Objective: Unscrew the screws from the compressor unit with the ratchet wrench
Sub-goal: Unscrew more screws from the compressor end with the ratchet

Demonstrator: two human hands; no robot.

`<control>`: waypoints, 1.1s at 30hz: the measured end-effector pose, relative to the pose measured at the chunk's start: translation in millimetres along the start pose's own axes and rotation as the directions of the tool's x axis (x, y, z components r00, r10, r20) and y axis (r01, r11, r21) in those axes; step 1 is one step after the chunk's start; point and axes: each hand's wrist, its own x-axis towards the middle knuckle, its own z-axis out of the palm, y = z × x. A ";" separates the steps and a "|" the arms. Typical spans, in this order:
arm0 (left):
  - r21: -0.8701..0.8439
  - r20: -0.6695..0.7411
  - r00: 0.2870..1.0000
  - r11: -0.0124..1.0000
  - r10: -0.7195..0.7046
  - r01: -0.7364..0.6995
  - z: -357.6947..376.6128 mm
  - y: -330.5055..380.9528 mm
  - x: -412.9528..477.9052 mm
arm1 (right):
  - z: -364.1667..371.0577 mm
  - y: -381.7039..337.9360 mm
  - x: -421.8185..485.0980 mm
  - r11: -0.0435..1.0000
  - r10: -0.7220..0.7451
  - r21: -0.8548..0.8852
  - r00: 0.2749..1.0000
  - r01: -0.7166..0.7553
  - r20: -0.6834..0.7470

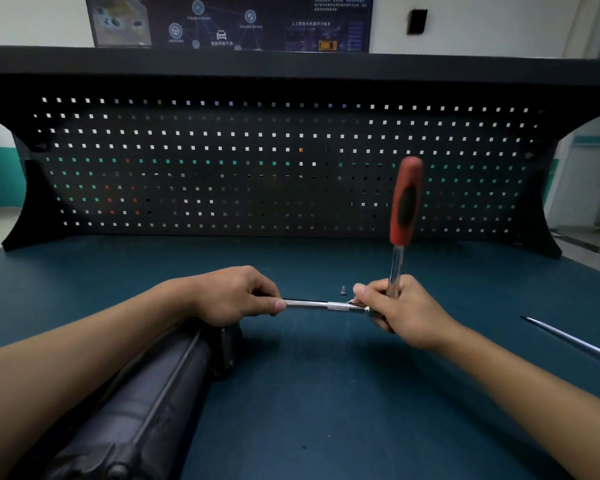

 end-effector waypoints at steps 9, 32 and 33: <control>0.015 -0.018 1.000 1.000 -0.002 0.003 0.8 0.8 -1.0 | -0.1 -14.9 2.5 0.633 0.564 0.444 0.771 -0.634 0.297; 0.055 -0.005 1.000 0.998 -0.022 0.023 2.6 1.7 -1.6 | -1.8 10.6 -5.7 0.946 -0.288 -0.156 0.958 0.286 0.010; 0.052 -0.007 1.000 0.998 -0.023 0.024 2.5 1.7 -1.6 | -3.8 10.9 -5.3 0.920 -0.310 -0.246 0.950 0.306 0.022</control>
